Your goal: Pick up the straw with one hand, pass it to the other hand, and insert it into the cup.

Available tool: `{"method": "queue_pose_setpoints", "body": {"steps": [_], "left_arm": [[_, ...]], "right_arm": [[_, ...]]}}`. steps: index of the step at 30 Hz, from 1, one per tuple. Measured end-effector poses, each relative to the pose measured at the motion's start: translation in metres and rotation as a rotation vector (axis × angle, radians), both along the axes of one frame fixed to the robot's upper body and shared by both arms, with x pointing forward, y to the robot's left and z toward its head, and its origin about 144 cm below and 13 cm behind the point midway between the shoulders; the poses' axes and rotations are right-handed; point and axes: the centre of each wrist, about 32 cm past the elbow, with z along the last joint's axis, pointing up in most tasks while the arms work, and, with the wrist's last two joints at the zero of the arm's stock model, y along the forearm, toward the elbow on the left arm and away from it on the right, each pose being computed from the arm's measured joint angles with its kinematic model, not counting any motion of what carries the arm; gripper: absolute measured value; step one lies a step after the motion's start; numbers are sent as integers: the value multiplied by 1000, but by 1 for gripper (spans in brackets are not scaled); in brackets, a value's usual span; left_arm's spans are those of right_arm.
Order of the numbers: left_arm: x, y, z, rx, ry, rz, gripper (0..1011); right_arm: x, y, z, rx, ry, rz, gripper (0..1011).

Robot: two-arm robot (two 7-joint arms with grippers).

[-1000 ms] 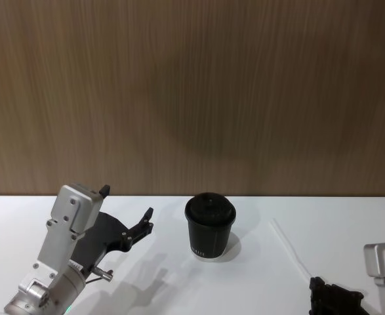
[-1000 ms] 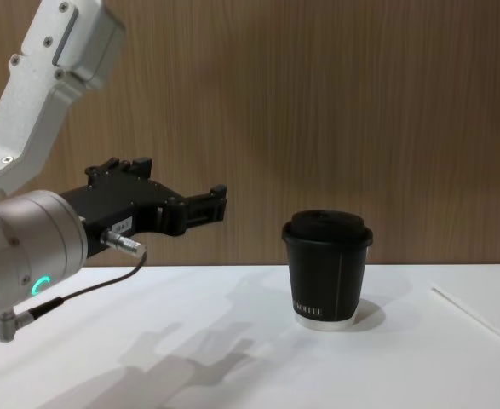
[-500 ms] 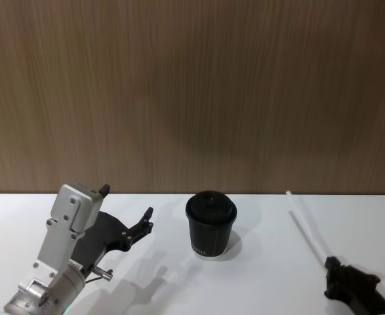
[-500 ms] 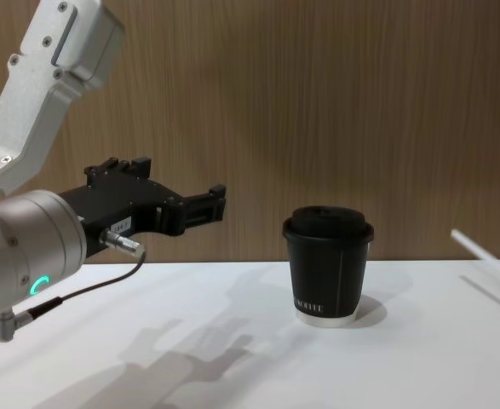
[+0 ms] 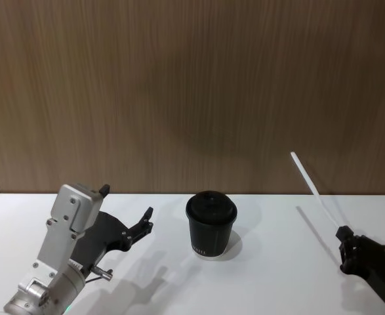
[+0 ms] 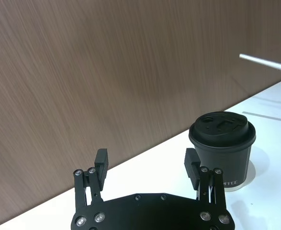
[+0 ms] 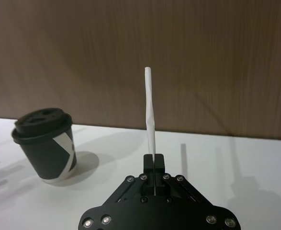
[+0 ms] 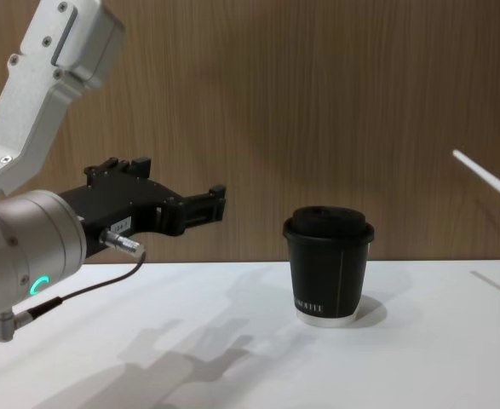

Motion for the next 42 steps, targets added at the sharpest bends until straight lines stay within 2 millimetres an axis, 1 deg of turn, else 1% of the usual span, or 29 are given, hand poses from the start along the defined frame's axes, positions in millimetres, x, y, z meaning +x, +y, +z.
{"method": "queue_pose_setpoints", "body": {"steps": [11,18,22,29,42], "left_arm": [[0,0,0,0,0,0,1000],[0,0,0,0,0,0,1000],[0,0,0,0,0,0,1000],[0,0,0,0,0,0,1000],[0,0,0,0,0,0,1000]], "right_arm": [[10,-18,19,12,-76,141,17],[20,-24,32,22,-113,260,17],[24,-23,36,29,-125,308,17],[32,-17,42,55,-148,413,17],[38,-8,47,81,-168,504,17]]}}
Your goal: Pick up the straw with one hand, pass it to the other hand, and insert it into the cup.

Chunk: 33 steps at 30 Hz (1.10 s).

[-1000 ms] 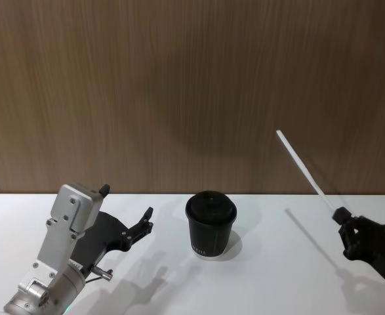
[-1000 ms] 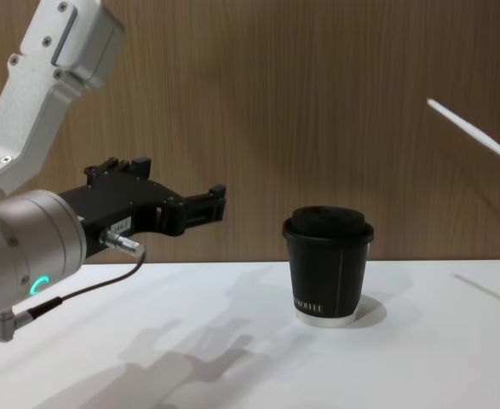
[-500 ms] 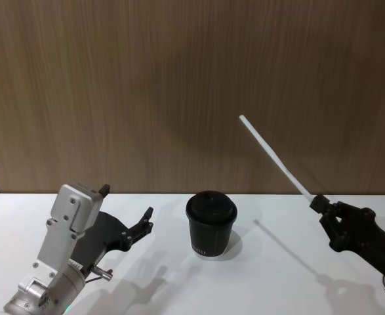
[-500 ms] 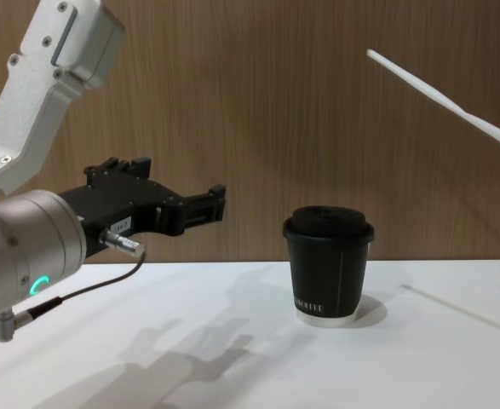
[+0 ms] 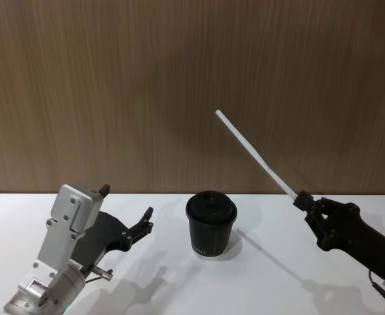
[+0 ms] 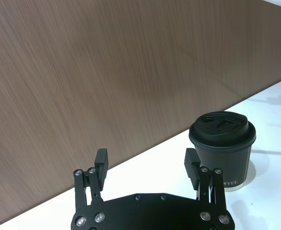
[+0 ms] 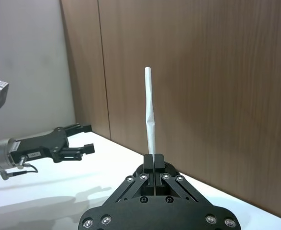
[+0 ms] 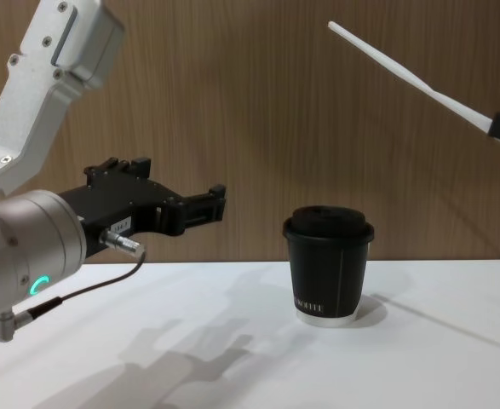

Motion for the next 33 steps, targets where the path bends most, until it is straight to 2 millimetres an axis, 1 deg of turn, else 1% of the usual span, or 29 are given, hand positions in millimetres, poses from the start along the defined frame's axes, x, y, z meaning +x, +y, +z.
{"method": "queue_pose_setpoints", "body": {"steps": [11,21,33], "left_arm": [[1,3,5,-21,18,-33,1000],[7,7,21,-105,97,-122,1000],[19,8,43,-255,250,-248,1000]], "right_arm": [[2,2,2,7,-6,28,17],[3,3,2,10,-9,40,17],[3,4,2,11,-10,45,17]]}}
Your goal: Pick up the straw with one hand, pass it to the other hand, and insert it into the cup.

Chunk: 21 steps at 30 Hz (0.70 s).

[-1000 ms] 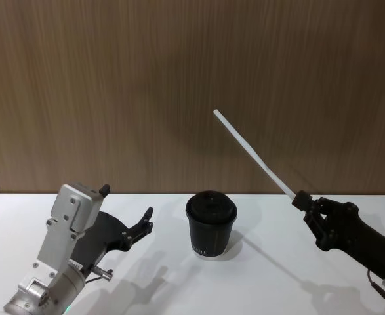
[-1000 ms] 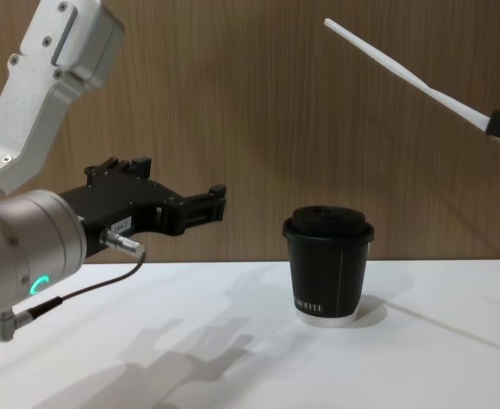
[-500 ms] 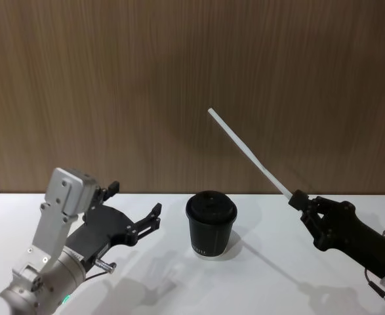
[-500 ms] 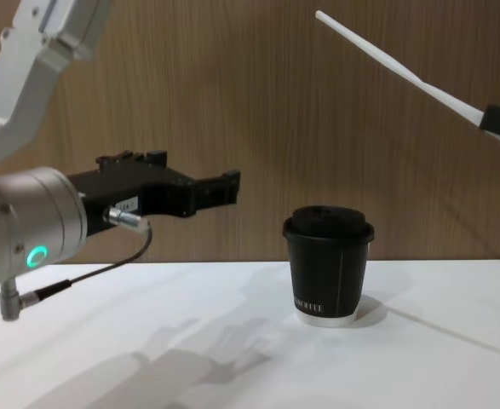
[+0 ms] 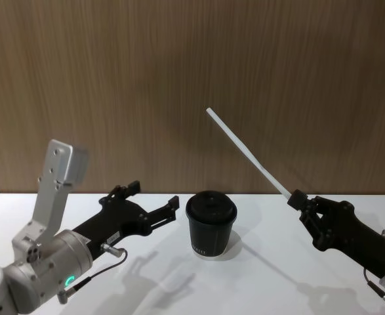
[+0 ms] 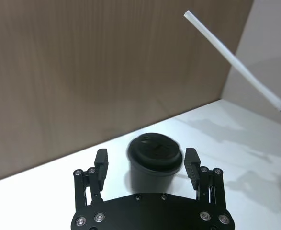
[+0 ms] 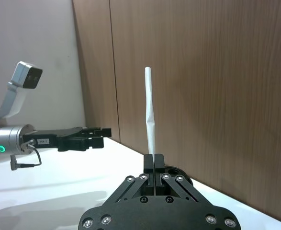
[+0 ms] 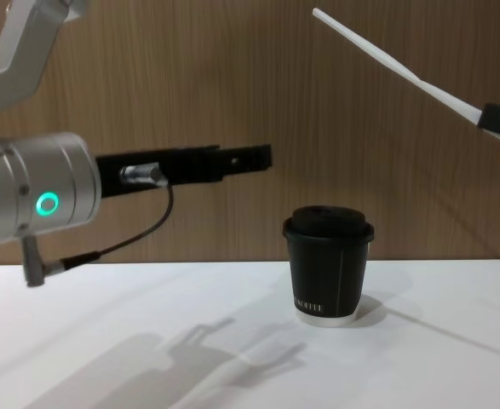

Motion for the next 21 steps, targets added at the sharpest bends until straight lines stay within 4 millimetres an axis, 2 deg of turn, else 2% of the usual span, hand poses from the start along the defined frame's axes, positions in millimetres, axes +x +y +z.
{"method": "queue_pose_setpoints", "body": {"steps": [11,21], "left_arm": [[15,-4,14,-154,153,-145,1000],[34,-18,21,-301,254,-315,1000]], "right_arm": [[0,0,0,1,-1,3,17],[0,0,0,1,-1,4,17]]}}
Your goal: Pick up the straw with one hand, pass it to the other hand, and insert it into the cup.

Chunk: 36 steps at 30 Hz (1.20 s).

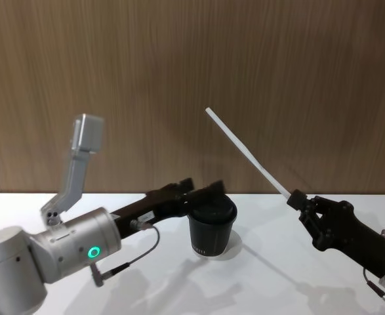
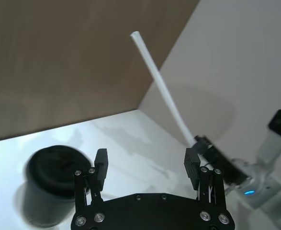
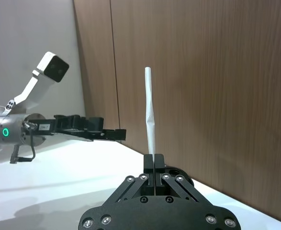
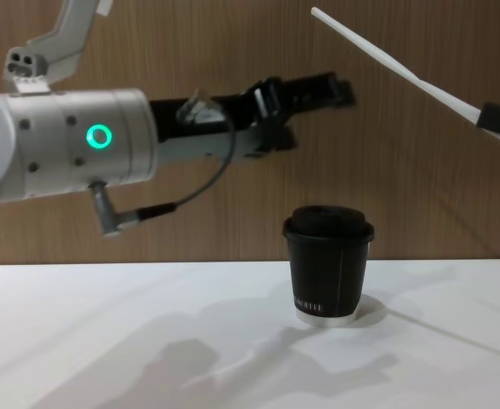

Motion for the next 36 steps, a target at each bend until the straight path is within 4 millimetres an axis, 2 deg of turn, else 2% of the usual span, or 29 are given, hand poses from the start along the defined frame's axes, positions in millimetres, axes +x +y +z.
{"method": "queue_pose_setpoints", "body": {"steps": [14,36], "left_arm": [[14,-17,2,-134,29,-100,1000],[26,-35,1,-218,53,-107,1000]], "right_arm": [[0,0,0,0,0,0,17],[0,0,0,0,0,0,17]]}}
